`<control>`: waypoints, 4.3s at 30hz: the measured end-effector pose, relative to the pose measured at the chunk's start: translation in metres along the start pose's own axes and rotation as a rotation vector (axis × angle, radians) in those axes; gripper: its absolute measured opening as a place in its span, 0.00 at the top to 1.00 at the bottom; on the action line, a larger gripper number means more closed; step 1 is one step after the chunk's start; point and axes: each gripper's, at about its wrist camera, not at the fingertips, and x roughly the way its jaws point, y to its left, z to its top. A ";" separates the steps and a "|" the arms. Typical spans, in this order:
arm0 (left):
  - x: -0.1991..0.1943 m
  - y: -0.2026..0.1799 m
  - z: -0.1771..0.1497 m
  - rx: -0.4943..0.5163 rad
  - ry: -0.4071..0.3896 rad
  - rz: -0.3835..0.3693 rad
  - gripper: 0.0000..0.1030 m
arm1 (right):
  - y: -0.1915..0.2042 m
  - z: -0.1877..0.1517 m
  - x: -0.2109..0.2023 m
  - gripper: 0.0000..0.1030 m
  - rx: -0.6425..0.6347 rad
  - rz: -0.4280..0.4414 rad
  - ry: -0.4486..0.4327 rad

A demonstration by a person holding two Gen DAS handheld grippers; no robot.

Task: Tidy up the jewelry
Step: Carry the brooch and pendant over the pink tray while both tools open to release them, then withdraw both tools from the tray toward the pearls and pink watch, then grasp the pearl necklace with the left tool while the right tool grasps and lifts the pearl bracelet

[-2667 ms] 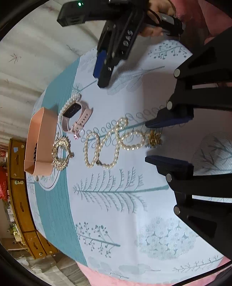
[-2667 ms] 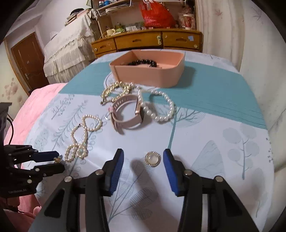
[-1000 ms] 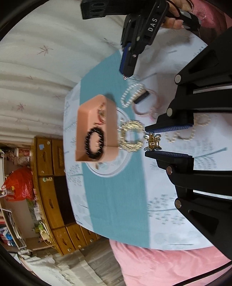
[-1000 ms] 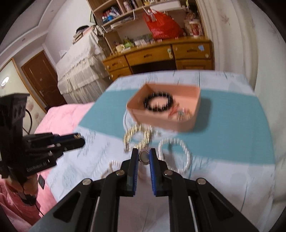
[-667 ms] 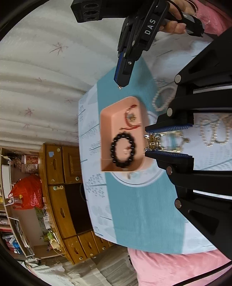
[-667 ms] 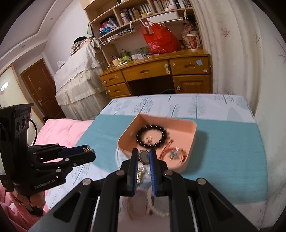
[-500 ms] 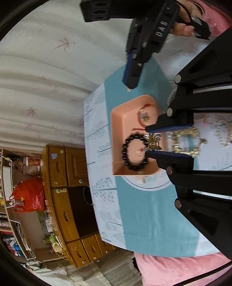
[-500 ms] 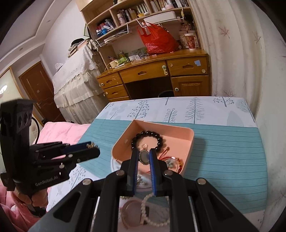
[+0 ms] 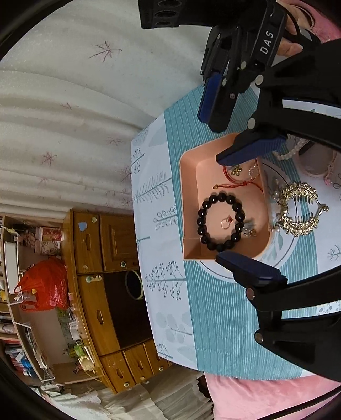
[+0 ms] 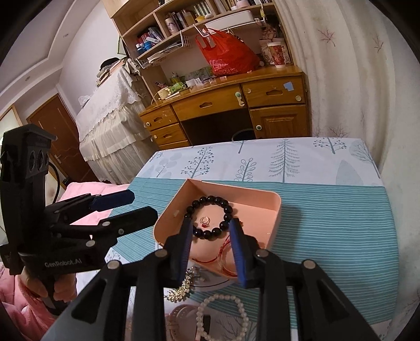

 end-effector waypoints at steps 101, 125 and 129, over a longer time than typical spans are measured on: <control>-0.013 -0.029 -0.185 -0.069 0.326 -0.023 0.58 | -0.014 -0.097 0.020 0.93 0.222 0.105 0.233; -0.045 -0.027 -0.185 0.008 0.294 -0.014 0.96 | -0.003 -0.060 -0.058 0.93 0.155 0.143 0.018; -0.051 -0.035 -0.201 0.157 0.311 -0.023 0.47 | 0.001 -0.055 -0.065 0.93 0.137 0.146 0.003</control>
